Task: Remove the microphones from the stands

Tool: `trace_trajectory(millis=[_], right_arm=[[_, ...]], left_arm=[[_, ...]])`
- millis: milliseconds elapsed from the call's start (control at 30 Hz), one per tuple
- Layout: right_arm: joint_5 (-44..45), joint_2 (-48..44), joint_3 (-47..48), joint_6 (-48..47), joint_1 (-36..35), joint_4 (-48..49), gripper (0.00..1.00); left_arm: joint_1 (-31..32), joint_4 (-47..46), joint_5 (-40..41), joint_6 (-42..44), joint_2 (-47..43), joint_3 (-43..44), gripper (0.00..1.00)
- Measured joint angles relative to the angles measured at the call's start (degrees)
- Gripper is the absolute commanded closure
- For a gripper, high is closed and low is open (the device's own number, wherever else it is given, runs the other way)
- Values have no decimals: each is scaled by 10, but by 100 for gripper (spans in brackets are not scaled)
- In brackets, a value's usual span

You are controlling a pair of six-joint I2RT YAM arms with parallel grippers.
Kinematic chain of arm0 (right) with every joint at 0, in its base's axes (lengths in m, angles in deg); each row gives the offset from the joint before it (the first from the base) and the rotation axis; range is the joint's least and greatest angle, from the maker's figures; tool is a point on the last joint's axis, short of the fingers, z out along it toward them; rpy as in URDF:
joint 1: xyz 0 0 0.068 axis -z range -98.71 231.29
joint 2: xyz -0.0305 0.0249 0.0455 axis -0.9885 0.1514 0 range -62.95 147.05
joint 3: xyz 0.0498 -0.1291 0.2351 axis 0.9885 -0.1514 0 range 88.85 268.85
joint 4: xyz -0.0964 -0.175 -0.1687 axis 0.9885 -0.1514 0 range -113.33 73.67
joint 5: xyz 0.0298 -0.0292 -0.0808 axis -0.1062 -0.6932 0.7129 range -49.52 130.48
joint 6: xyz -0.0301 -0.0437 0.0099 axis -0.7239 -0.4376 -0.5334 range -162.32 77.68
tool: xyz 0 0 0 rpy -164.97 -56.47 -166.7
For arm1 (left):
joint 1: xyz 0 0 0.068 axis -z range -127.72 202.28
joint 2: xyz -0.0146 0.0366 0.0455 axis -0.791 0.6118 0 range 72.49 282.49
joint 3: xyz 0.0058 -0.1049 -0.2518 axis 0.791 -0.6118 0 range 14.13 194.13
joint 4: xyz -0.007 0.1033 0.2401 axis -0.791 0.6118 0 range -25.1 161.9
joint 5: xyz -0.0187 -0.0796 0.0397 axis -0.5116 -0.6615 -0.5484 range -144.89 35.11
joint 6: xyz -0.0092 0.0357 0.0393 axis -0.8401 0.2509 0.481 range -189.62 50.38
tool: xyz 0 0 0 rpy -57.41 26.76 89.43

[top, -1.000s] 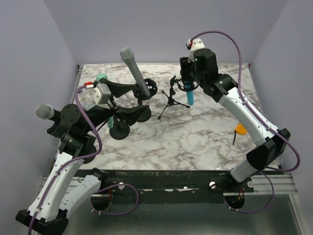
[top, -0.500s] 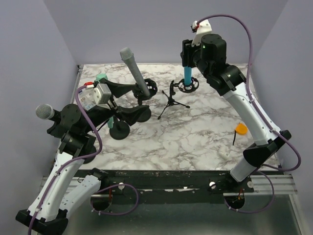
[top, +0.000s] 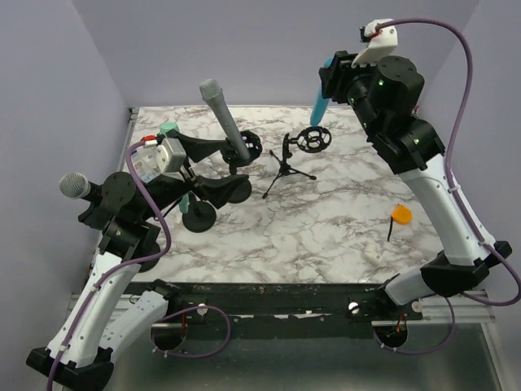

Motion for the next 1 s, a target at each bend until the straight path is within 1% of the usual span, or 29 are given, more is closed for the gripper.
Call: trace_trajectory(millis=[67,167,233,333,400,467,600,667,767,900,1000], right_arm=[[21,-21,-20,0,0,19,99],[83,-54,-68,-4,0,64,99],[142,-73,-107,-21,-1,101,99],[251,-83,-158,-73,-1,172,99],[330,-74,-184,-133,3,231,99],[381,-57,-196,-179,15,271,99],[451,-10,-206,-232,61,298,99],[467,15,-208,-229,90,284,99],[463,52,-196,-179,136,209,99],[414,123,-147,-92,200,93,99],[370,195,-97,-34,241,21,99]], left_arm=[[0,0,0,0,0,0,1],[0,0,0,0,0,0,1],[0,0,0,0,0,0,1],[0,0,0,0,0,0,1],[0,0,0,0,0,0,1],[0,0,0,-1,0,0,1],[0,-1,-1,-3,0,0,1],[0,-3,-2,-5,0,0,1],[0,-6,-2,-8,0,0,1],[0,-9,-3,-13,0,0,1],[0,-9,-4,-14,0,0,1]])
